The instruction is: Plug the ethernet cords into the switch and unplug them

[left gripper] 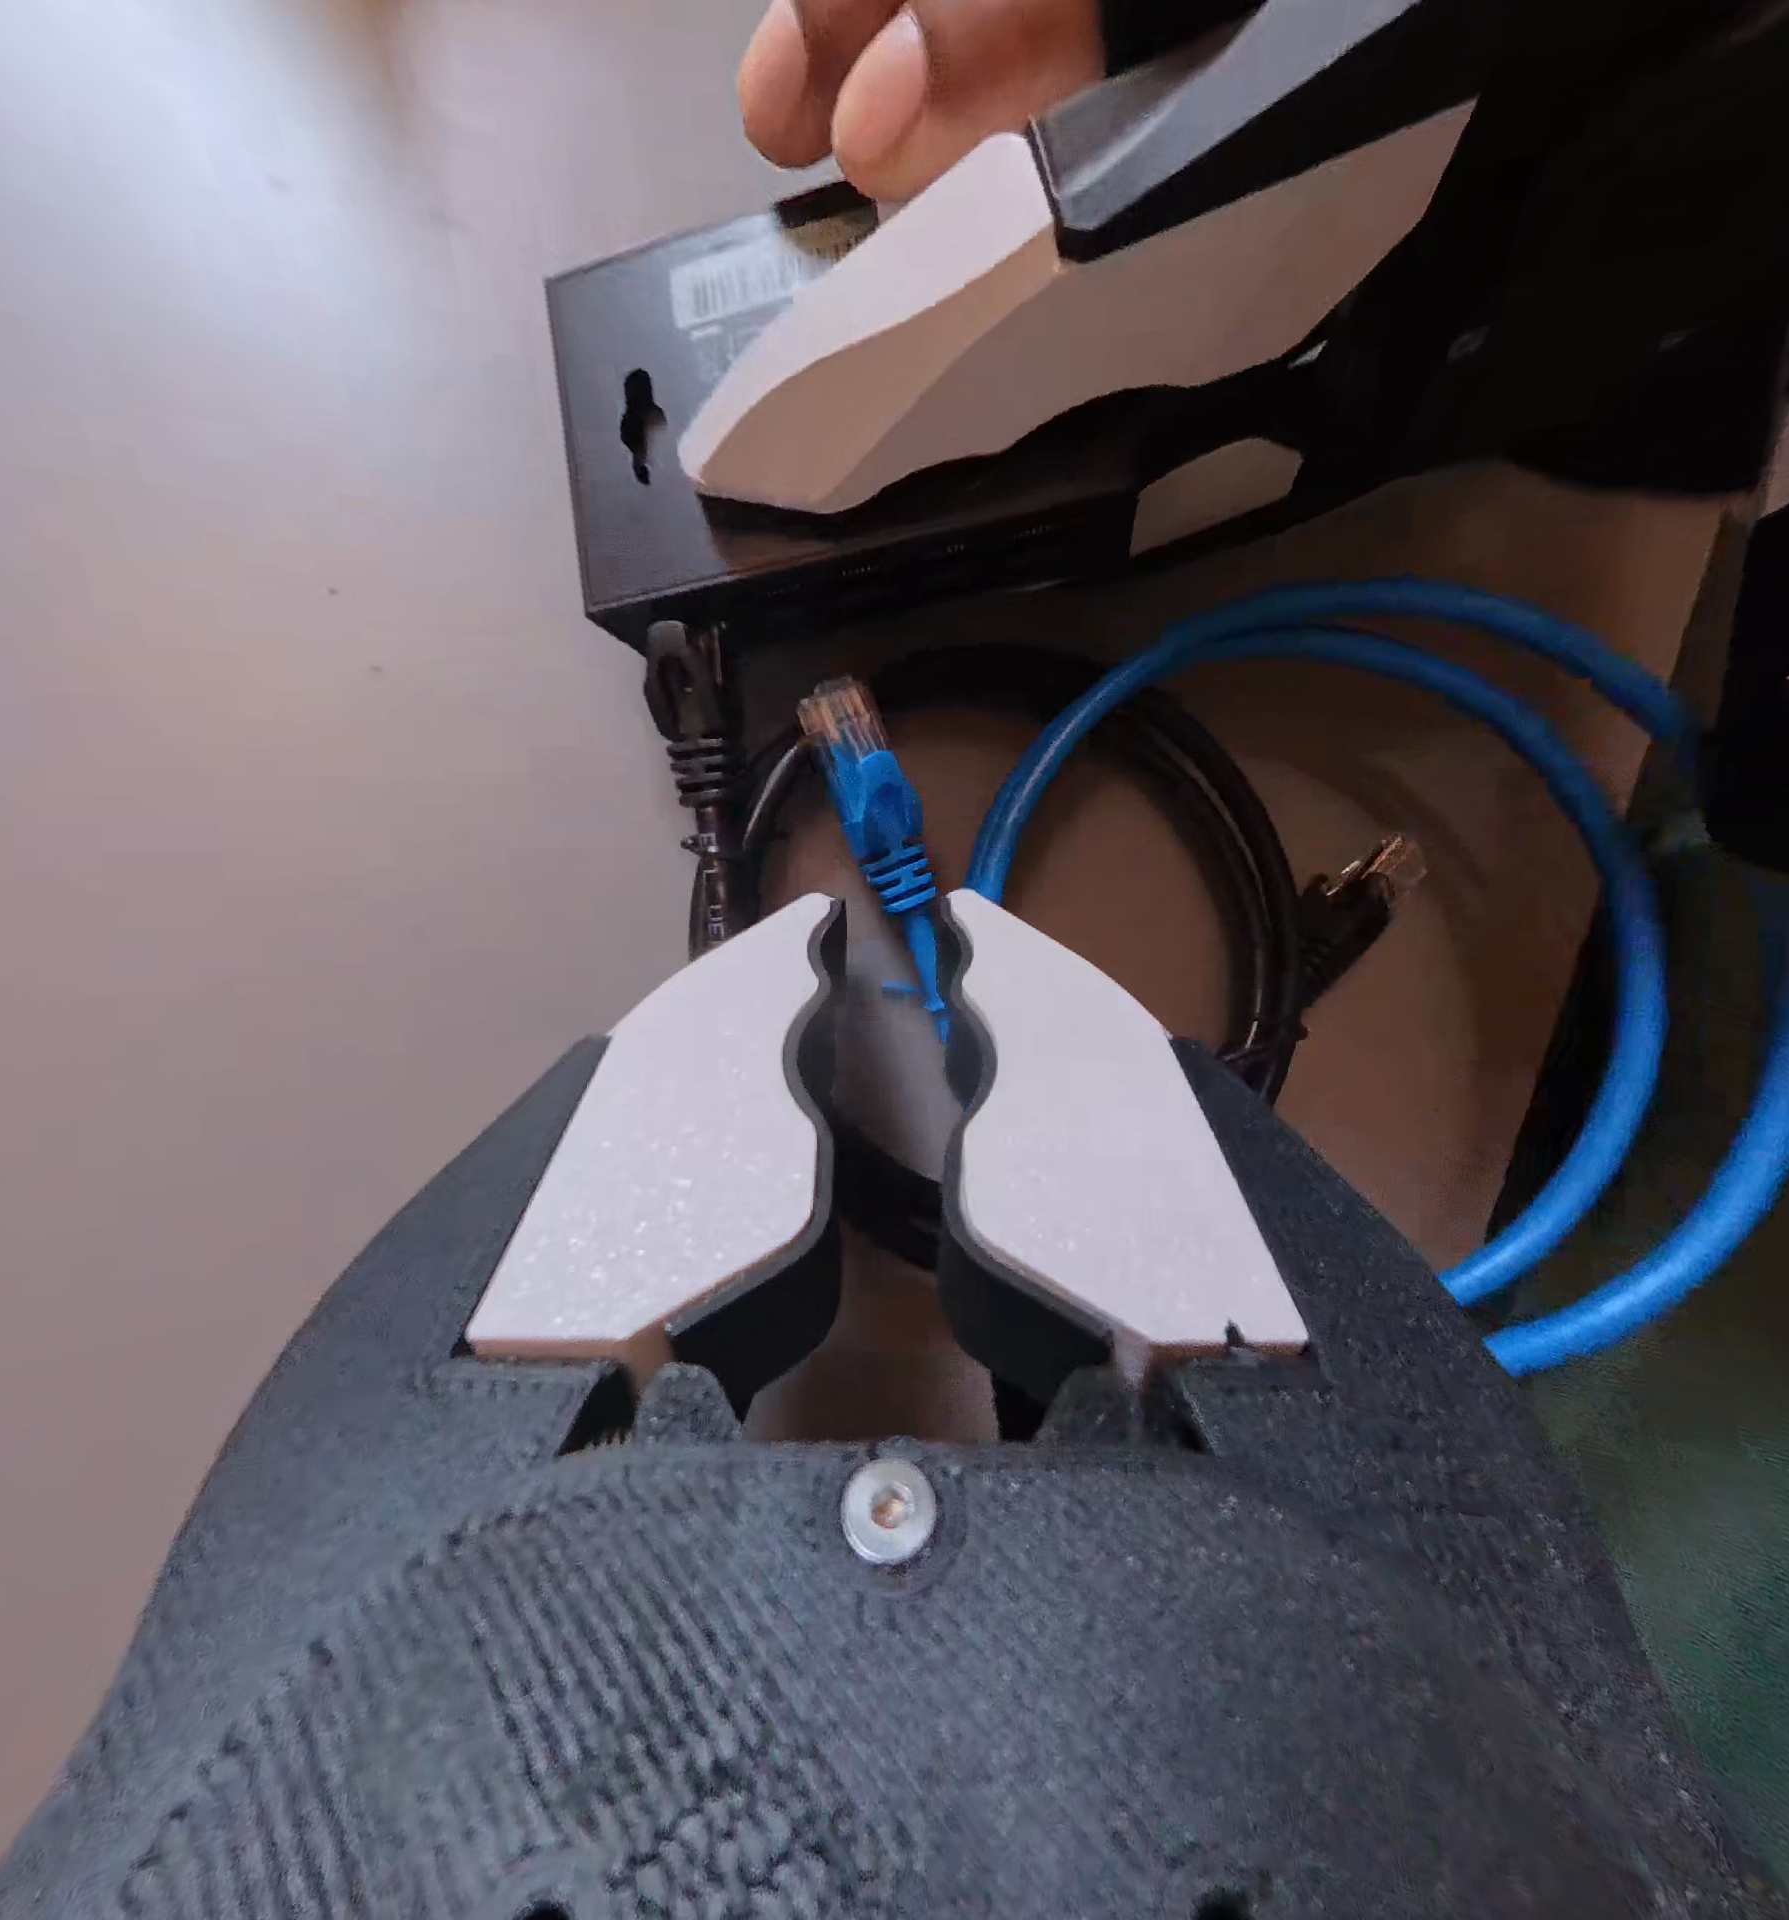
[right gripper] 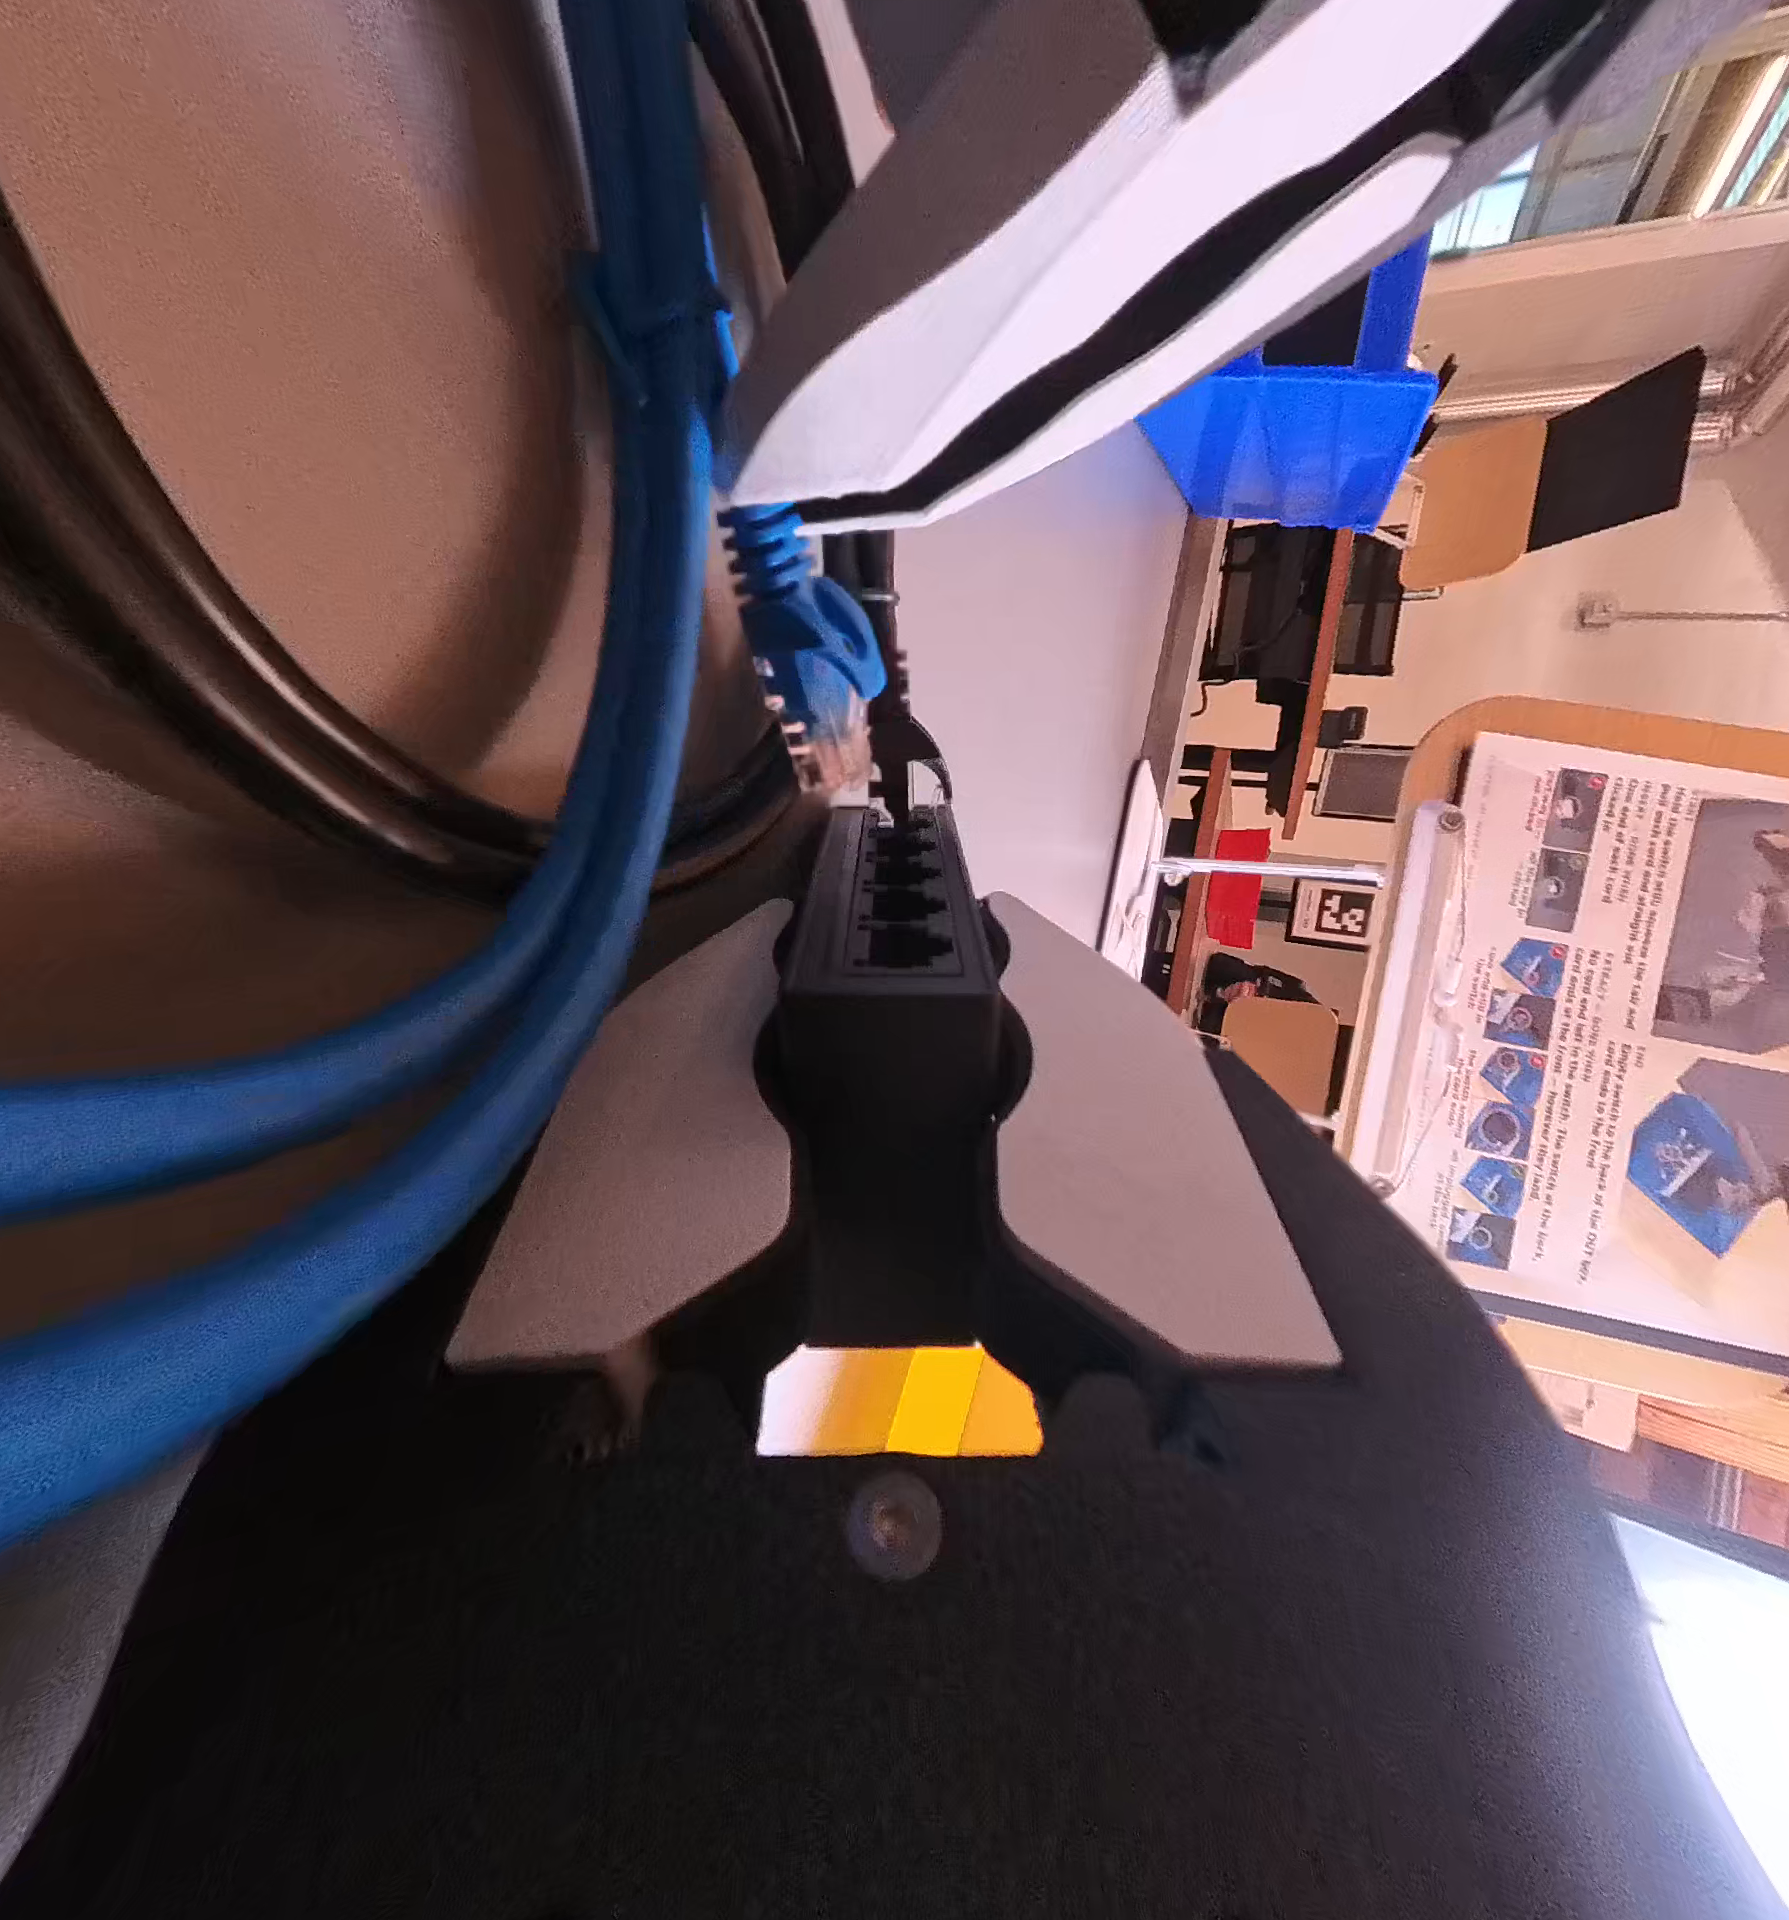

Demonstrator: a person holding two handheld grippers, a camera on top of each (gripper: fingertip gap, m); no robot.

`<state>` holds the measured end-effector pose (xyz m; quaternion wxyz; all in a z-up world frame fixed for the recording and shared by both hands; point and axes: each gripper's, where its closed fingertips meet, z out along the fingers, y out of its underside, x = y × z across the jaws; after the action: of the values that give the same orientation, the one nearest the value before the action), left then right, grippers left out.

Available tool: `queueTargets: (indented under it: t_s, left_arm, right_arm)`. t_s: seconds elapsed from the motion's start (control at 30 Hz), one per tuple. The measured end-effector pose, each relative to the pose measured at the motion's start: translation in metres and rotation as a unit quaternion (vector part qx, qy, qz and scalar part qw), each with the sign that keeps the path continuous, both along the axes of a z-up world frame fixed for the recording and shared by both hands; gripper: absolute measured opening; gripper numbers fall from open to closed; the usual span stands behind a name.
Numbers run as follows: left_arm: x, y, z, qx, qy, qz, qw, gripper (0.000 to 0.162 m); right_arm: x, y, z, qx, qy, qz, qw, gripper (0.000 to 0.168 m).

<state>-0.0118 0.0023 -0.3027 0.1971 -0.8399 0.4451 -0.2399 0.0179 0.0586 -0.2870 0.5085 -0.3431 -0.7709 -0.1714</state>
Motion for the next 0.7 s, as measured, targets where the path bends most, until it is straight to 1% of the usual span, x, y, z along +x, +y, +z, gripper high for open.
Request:
queueTargets:
  t_s: [0.13,0.4,0.57,0.6,0.67,0.7]
  left_arm:
    - [0.0008,0.0,-0.0036,0.02,0.042,-0.01,0.999,0.016]
    - [0.0046,0.0007,-0.0059,0.093,0.089,-0.033,0.991,0.011]
    - [0.0062,0.0021,-0.0076,0.093,0.075,-0.017,0.993,0.011]
    - [0.0064,0.0022,-0.0075,0.098,0.07,-0.016,0.993,0.01]
    - [0.0066,0.0022,-0.0064,0.115,0.056,-0.028,0.991,0.01]
    - [0.0066,0.0012,-0.0052,0.104,0.042,-0.034,0.993,0.01]
  right_arm:
    - [-0.0003,0.0006,-0.0003,0.001,-0.002,0.0,1.0,0.03]
    - [-0.0024,0.0,-0.0005,-0.003,-0.001,0.002,1.0,0.031]
    - [-0.0043,-0.0006,-0.0003,0.0,-0.002,0.002,1.0,0.03]
    - [-0.0046,-0.0008,-0.0002,0.001,-0.001,0.003,1.0,0.032]
    - [-0.005,-0.0013,0.0011,0.002,0.004,0.006,1.0,0.03]
    - [-0.0054,-0.0015,0.0023,0.002,0.009,0.008,1.0,0.03]
